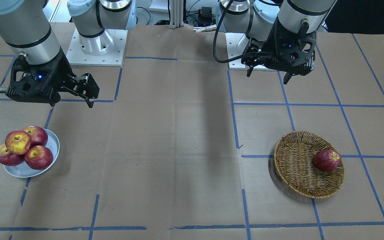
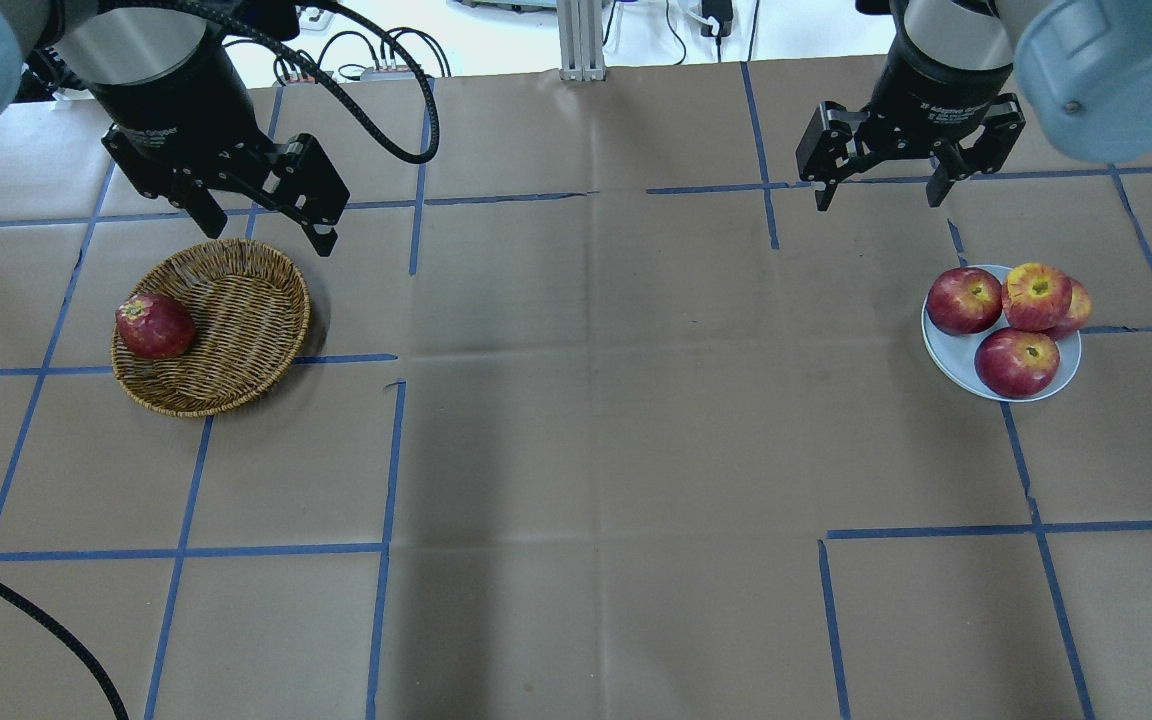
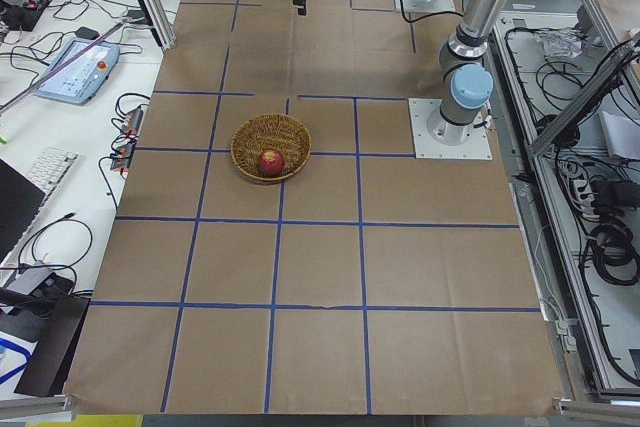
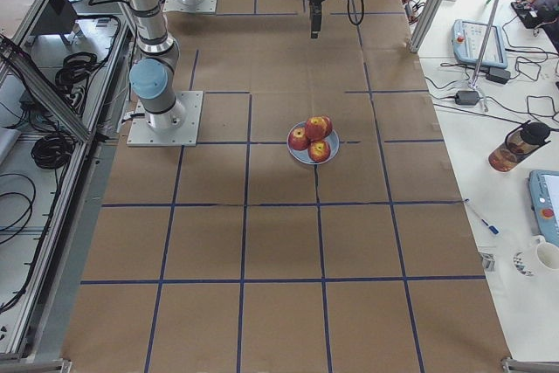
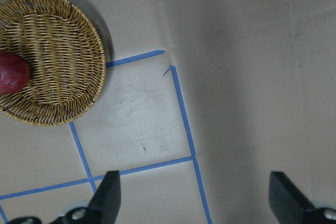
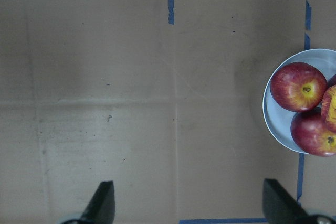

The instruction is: Transfer apple from basket to plate

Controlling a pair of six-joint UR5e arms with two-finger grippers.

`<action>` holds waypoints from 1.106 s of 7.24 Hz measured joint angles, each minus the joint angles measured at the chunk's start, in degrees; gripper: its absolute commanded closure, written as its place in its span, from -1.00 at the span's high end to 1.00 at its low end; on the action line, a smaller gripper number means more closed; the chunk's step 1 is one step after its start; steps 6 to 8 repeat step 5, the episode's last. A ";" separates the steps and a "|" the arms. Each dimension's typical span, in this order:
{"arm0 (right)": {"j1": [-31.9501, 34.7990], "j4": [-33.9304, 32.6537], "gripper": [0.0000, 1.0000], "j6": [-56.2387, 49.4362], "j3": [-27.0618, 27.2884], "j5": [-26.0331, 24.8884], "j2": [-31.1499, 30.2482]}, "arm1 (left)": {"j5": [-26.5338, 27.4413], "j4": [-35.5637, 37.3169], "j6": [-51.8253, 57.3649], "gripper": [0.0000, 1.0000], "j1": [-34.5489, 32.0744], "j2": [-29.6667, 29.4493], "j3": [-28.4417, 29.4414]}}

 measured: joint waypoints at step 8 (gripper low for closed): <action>-0.14 0.42 1.00 0.16 -0.01 0.17 -0.81 | 0.46 -0.09 -0.09 0.98 0.00 0.19 0.00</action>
